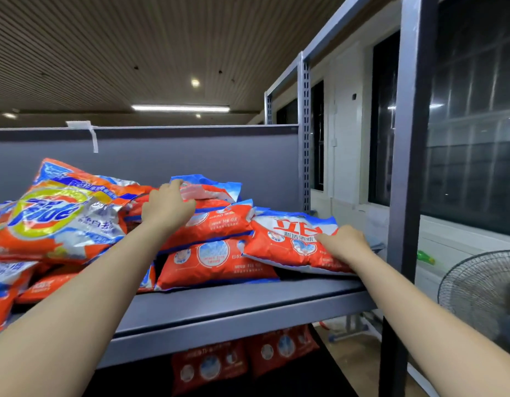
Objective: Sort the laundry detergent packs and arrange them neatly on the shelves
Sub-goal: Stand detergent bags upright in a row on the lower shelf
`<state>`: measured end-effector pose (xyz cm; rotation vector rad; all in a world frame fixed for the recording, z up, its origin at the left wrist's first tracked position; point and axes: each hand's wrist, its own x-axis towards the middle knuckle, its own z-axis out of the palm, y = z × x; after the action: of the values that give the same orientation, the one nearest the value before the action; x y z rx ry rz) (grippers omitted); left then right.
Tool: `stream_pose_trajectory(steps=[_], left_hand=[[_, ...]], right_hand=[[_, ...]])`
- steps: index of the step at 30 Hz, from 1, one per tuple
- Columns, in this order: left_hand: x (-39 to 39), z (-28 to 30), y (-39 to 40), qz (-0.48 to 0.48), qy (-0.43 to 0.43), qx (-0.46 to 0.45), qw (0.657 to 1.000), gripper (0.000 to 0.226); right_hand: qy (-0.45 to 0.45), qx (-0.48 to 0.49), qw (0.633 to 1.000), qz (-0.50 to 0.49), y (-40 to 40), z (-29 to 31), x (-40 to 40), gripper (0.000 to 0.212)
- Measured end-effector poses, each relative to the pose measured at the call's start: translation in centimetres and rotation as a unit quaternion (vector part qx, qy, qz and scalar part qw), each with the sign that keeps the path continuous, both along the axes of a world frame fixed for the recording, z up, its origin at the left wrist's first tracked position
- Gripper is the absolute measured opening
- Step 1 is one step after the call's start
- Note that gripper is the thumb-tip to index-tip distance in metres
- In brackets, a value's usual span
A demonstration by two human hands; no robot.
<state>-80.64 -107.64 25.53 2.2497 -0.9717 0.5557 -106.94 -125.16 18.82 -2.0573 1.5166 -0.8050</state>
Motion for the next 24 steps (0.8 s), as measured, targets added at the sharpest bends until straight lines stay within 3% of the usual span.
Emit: stream_pose_trajectory(steps=[3, 6, 9, 11, 13, 15, 20, 24], left_hand=[[1.0, -0.1, -1.8, -0.002, 0.002, 0.042, 0.999, 0.055], [2.2, 0.0, -3.0, 0.007, -0.043, 0.026, 0.999, 0.039], [3.0, 0.2, -3.7, 0.009, -0.155, 0.03, 0.987, 0.018], [2.8, 0.1, -3.7, -0.023, -0.172, 0.006, 0.985, 0.014], [2.1, -0.1, -3.4, -0.048, -0.165, -0.032, 0.985, 0.015], [0.9, 0.0, -3.1, -0.072, -0.213, -0.061, 0.973, 0.013], [-3.9, 0.6, -0.9, -0.169, -0.384, -0.043, 0.907, 0.006], [-7.8, -0.3, 0.0, -0.273, -0.451, 0.058, 0.848, 0.018]], right_hand=[[-0.084, 0.054, 0.995, 0.001, -1.0, 0.3, 0.8, 0.041], [-0.189, 0.135, 0.973, -0.002, -1.8, 0.4, 1.4, 0.034], [-0.132, 0.098, 0.985, -0.048, -2.5, 0.3, 2.0, 0.018], [-0.098, 0.067, 0.991, -0.066, -2.3, 0.4, 2.2, 0.008], [-0.059, 0.044, 0.994, -0.075, -2.2, 0.3, 2.3, 0.012], [-0.037, 0.024, 0.996, -0.081, -2.3, 0.1, 2.5, 0.022], [-0.022, -0.004, 0.996, -0.089, -2.4, 0.0, 2.8, 0.029], [-0.024, -0.009, 0.996, -0.087, -2.0, 0.1, 2.6, 0.031]])
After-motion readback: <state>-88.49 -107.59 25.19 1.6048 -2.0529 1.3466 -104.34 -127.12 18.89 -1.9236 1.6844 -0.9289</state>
